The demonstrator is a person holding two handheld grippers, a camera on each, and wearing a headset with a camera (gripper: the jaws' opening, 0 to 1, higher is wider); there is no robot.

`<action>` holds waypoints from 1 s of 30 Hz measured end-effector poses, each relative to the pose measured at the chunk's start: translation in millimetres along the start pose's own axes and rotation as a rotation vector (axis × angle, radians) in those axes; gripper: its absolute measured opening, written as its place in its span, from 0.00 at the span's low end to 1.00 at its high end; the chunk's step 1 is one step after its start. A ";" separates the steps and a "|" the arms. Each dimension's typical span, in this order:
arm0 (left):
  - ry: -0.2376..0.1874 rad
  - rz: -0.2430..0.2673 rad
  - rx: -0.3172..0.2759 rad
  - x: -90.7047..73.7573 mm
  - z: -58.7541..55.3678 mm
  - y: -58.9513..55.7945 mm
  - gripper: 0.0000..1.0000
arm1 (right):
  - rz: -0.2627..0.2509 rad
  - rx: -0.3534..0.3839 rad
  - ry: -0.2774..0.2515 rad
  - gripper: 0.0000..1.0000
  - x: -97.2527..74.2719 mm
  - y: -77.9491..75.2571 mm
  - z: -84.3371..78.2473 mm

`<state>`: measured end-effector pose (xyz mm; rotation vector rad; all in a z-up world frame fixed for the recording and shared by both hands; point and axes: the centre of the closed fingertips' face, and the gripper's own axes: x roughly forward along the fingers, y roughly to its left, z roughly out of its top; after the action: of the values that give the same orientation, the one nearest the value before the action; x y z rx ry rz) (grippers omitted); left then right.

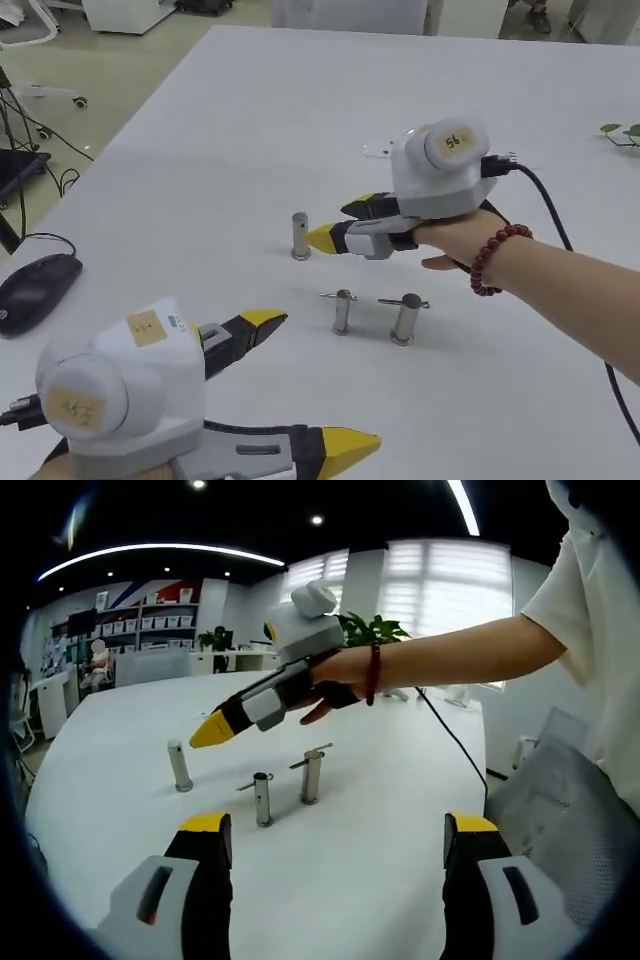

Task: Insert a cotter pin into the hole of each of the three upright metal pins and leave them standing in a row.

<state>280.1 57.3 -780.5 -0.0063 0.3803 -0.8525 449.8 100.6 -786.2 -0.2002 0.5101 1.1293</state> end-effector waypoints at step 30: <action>0.003 0.034 -0.013 1.0 -4.9 10.2 0.98 | -0.024 -0.036 -0.016 0.25 46.1 -8.1 -4.9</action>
<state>286.6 64.0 -787.0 -0.0107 0.3876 -0.8165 470.8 132.6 -813.6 -0.2281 0.4722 1.1168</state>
